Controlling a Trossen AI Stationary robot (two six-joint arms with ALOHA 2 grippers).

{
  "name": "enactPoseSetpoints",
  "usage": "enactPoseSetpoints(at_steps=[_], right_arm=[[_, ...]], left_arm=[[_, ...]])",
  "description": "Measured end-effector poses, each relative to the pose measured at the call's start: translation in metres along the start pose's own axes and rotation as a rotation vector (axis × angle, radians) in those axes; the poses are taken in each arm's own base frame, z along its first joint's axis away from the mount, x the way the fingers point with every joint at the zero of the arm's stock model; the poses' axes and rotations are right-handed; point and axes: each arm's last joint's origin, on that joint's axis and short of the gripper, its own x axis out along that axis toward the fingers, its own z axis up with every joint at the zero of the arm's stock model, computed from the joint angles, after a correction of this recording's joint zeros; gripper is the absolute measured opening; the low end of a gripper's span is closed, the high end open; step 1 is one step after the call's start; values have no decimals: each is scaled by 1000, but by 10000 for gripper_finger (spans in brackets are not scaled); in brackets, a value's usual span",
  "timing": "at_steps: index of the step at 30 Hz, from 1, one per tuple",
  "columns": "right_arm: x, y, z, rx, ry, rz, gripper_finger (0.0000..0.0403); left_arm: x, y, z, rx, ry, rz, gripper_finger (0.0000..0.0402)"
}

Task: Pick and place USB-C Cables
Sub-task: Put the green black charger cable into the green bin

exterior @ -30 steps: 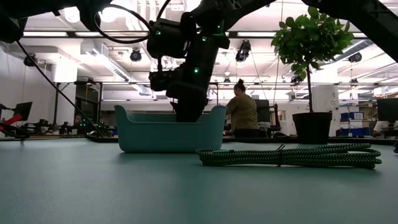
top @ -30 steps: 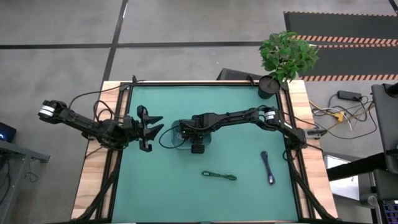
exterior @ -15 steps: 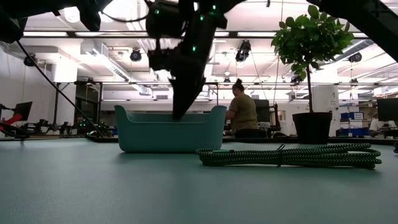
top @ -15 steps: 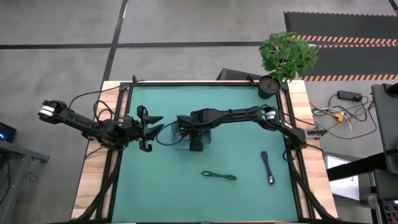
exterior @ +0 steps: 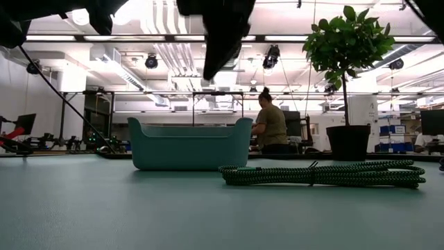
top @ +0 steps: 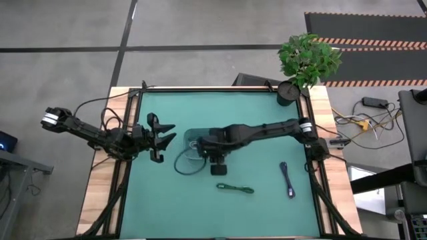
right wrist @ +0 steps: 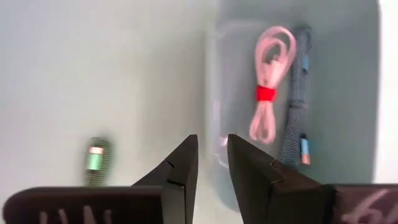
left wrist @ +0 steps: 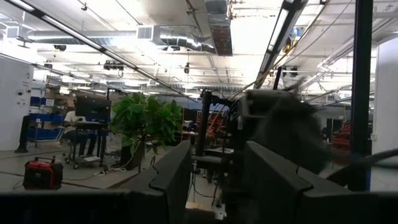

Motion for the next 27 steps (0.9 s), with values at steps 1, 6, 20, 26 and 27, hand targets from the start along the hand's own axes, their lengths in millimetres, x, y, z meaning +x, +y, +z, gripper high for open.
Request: enactPoseSetpoints(at_steps=[1, 6, 20, 26, 27], right_arm=[[-3, 6, -1, -7, -19, 7, 73], [-10, 36, -11, -33, -124, 40, 70], [-13, 81, -67, -43, -281, 25, 85], [-8, 96, -93, -2, -231, 52, 97], [-7, 98, -96, 4, -222, 55, 101]], left_arm=[[0, 0, 0, 0, 0, 0, 137], [0, 0, 0, -5, 1, 0, 137], [0, 0, -1, -6, 2, 0, 137], [0, 0, -1, -6, 2, 0, 137], [0, 0, -1, -6, 2, -1, 137]])
